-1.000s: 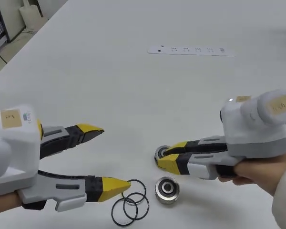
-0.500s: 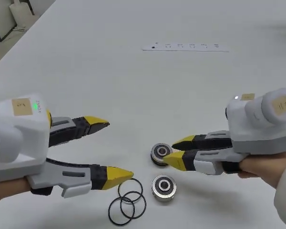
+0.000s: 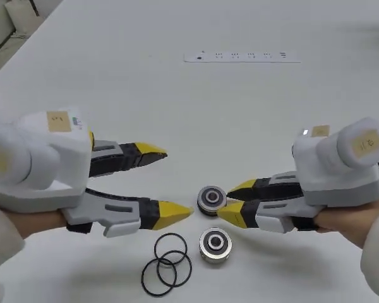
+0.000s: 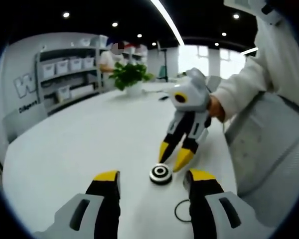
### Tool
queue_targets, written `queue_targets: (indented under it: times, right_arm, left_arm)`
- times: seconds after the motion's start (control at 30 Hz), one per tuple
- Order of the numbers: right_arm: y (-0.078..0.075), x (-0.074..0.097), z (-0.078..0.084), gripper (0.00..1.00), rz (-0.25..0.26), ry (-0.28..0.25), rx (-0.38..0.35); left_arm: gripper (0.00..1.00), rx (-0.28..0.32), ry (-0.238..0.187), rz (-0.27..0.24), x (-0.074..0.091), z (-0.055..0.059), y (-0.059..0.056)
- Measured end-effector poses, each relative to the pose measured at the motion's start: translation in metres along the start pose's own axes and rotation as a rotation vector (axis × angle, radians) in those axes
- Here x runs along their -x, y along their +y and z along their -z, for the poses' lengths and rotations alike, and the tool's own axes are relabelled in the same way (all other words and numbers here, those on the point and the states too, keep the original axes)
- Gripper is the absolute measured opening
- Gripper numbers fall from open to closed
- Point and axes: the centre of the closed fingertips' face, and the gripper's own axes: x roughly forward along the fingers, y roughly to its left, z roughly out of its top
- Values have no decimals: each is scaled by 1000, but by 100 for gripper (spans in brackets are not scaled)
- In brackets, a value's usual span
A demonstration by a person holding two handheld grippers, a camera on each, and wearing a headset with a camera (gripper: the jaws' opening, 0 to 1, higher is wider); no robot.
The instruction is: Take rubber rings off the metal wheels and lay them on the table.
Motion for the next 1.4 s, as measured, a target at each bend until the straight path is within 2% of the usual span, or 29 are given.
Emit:
queue_targets:
  times: [0.23, 0.4, 0.5, 0.63, 0.77, 1.0, 1.07, 1.3, 1.4]
  right_arm:
    - [-2, -2, 2, 19, 5, 4, 16]
    - [-3, -4, 4, 18, 3, 9, 28]
    - [-3, -4, 4, 17, 5, 8, 37]
    - [-5, -4, 4, 15, 11, 9, 50]
    - [-7, -4, 6, 11, 17, 13, 74]
    - [-7, -4, 6, 10, 19, 13, 82]
    - [-7, -4, 6, 8, 20, 11, 88]
    - [-8, -4, 6, 3, 31, 13, 80]
    - [-10, -4, 6, 2, 36, 13, 55]
  left_arm:
    - [49, -13, 4, 22, -17, 1, -2]
    - [38, -27, 21, 41, -29, 7, -3]
    - [36, -15, 18, 47, -35, 8, -2]
    - [29, -16, 42, 54, -43, 17, -2]
    - [24, -9, 51, 62, -49, 20, -4]
    - [17, -14, 84, 75, -54, 31, -7]
    - [16, -4, 68, 78, -55, 28, -8]
    - [15, -3, 71, 70, -51, 28, -10]
    - [14, -7, 69, 65, -50, 29, -10]
